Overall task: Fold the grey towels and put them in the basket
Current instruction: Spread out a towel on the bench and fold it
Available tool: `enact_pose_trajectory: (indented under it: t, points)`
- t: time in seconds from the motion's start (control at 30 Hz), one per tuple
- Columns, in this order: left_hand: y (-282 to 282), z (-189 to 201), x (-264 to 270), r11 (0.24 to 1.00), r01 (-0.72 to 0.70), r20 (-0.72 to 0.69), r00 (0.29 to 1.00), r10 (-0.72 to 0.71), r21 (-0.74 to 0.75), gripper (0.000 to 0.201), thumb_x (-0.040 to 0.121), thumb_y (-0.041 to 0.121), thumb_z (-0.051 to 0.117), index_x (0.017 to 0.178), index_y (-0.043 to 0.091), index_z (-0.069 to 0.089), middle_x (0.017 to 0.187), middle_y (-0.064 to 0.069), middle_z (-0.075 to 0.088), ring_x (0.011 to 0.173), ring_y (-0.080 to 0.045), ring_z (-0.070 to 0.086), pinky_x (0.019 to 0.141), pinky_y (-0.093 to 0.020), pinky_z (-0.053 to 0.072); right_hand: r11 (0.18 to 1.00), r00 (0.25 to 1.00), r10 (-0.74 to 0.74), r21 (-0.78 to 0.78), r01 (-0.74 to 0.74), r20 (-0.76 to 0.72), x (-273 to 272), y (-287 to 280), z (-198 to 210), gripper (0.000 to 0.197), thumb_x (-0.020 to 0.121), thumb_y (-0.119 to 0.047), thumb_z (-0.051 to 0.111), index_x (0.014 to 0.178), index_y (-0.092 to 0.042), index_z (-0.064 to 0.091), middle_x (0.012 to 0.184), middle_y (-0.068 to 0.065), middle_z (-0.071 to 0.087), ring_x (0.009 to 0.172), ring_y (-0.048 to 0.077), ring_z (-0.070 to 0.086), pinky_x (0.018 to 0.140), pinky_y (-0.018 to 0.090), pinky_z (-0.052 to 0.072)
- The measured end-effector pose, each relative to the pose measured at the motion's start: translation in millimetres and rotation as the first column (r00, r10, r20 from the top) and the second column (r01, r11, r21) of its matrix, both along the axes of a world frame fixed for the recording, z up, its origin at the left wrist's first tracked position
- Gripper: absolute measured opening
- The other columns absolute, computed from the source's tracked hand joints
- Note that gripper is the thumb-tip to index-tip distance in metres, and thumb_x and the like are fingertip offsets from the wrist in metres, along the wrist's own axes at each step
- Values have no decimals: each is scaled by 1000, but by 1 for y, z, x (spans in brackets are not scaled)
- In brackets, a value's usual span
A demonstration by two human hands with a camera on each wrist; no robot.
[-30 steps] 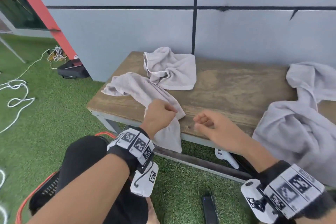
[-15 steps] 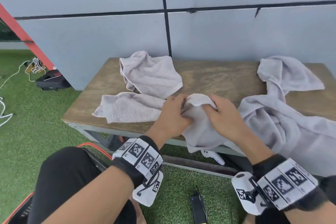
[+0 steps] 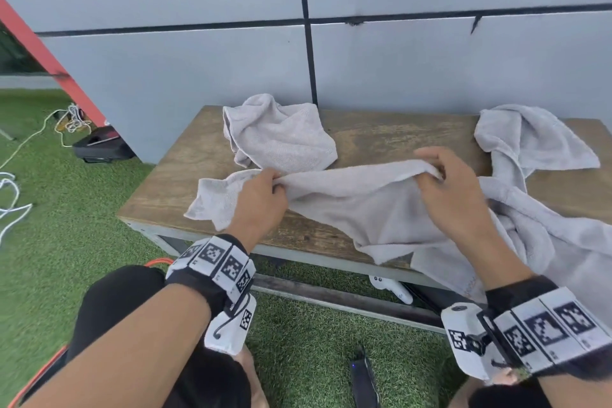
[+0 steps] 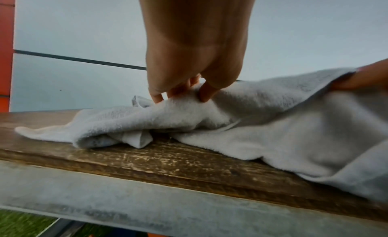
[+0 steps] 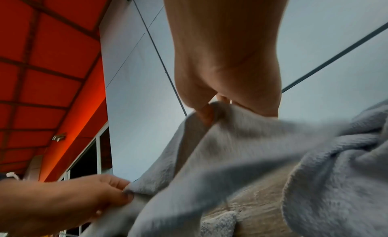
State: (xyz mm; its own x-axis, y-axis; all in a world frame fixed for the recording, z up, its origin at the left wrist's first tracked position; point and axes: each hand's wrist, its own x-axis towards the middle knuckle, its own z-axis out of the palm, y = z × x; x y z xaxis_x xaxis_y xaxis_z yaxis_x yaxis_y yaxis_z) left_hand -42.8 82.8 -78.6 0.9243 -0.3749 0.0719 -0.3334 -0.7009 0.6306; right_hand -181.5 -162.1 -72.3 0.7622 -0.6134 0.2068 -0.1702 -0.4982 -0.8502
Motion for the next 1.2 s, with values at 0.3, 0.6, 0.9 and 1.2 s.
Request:
enact_pose_trajectory:
  t: [0.3,0.6,0.9,1.2]
  points:
    - [-36,19,-39,913,369,-42,924,-381,-174,6,102,18,48,100,19,53,68,1,50,54,-10,41,52,-23,36,852,904,374,-309,-423,-206,8,46,-27,47,86,-53,64,129,-35,58,137,-14,46,130,16,28,104,28,22]
    - [0,3,-18,979,144,-72,988,-135,147,13,87,24,68,87,20,56,75,6,61,69,-14,59,57,-30,45,973,993,88,-219,-68,81,8,23,-7,12,101,-19,50,91,-18,56,78,-8,55,71,7,49,63,24,32]
    - [3,23,-26,991,48,-320,944,-85,-122,36,102,31,49,69,18,42,59,4,36,46,-6,31,47,-17,25,947,975,219,-232,-223,-40,4,37,-11,51,86,-18,70,133,-29,52,129,-2,43,119,17,36,101,34,34]
    - [-31,45,-45,944,-37,-472,872,-129,-327,34,101,45,51,82,22,68,82,-2,61,77,-18,58,69,-30,43,740,813,552,-340,-580,-186,-1,60,-17,90,67,-65,81,142,-33,42,138,-10,38,126,14,33,108,32,28]
